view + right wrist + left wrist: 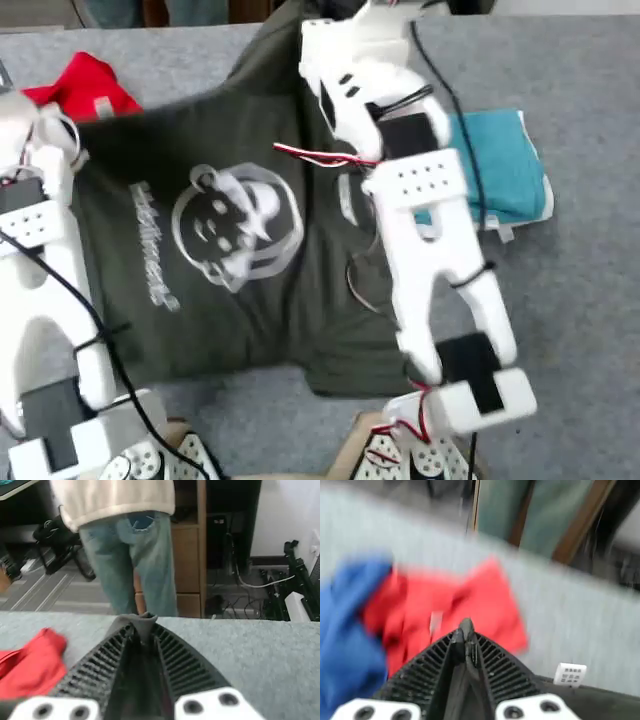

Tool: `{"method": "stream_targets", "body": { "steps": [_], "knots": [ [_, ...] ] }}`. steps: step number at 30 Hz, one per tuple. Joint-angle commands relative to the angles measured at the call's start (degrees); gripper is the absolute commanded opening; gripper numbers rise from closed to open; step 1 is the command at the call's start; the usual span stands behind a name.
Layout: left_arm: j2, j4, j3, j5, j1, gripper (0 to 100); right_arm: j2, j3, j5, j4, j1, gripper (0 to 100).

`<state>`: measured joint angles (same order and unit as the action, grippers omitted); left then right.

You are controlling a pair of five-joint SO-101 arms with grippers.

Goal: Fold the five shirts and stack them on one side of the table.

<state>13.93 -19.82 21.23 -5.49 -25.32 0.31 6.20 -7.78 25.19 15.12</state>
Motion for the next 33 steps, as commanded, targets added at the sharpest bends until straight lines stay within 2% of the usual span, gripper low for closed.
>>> {"method": "stream_targets", "body": {
  "steps": [1,7,11,14,20,24,28,33],
  "knots": [
    [-0.3,-0.4,-8.7,-0.2,0.0,3,0.9,0.8,0.4,-5.5,-1.2,1.3],
    [-0.3,-10.7,-13.9,0.3,2.1,3,5.1,5.2,0.4,-5.3,-2.7,1.3],
    [-0.2,-14.8,-11.0,0.3,1.5,3,6.5,5.7,0.7,2.4,-3.5,1.3],
    [1.2,-23.6,-10.5,0.3,1.5,3,5.4,5.8,1.1,12.4,-4.7,1.3],
    [6.9,-40.1,-3.9,0.4,2.2,3,-0.5,5.8,8.1,33.3,-4.6,1.4],
    [11.6,-49.1,4.4,5.6,2.3,3,-3.2,5.7,11.3,53.2,-3.3,1.4],
    [19.1,-53.7,15.8,9.8,4.3,3,-7.3,-1.9,13.5,62.5,-1.0,1.4],
    [30.2,-55.7,29.4,14.1,4.1,3,-23.7,-22.6,17.7,62.0,0.0,1.4]
  ]
}}
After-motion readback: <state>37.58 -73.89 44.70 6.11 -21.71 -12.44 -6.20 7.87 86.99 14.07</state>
